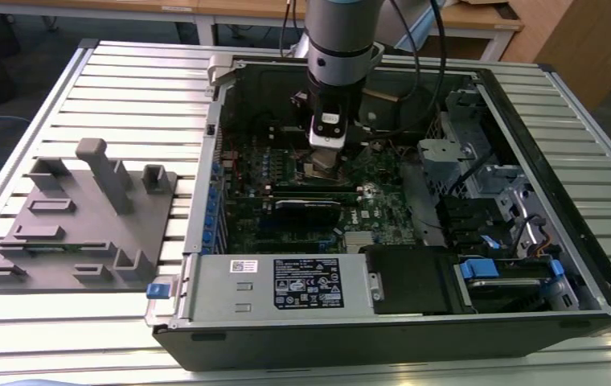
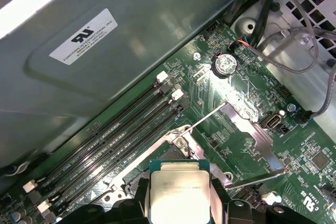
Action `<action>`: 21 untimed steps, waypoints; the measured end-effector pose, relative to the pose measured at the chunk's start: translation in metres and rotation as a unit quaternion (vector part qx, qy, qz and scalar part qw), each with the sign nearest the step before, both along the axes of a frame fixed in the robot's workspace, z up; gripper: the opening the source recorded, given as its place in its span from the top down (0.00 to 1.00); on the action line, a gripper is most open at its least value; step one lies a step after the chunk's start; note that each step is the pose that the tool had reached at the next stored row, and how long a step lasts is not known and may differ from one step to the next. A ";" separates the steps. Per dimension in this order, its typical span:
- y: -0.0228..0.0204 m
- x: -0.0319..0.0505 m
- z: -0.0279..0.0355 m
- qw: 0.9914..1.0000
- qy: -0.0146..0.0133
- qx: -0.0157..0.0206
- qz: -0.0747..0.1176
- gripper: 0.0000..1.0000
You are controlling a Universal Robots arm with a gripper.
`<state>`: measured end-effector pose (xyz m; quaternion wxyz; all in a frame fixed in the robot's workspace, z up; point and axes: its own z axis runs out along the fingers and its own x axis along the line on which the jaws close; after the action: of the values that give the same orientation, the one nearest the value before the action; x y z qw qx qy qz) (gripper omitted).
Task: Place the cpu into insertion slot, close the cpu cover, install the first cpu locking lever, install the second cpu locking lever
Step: 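Place the cpu into insertion slot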
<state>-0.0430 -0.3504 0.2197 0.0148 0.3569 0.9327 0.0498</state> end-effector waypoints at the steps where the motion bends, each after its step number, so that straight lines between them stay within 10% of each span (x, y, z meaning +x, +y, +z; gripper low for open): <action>1: 0.0000 0.0000 0.0000 1.000 0.000 0.000 -0.005 0.46; 7: 0.0000 0.0000 -0.0003 0.999 0.000 0.000 -0.053 0.46; 17: 0.0000 0.0000 -0.0009 0.991 0.000 0.000 -0.137 0.46; 21: 0.0000 0.0000 -0.0010 0.990 0.000 0.000 -0.141 0.46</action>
<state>-0.0429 -0.3504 0.2187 0.0217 0.4852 0.8729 0.0473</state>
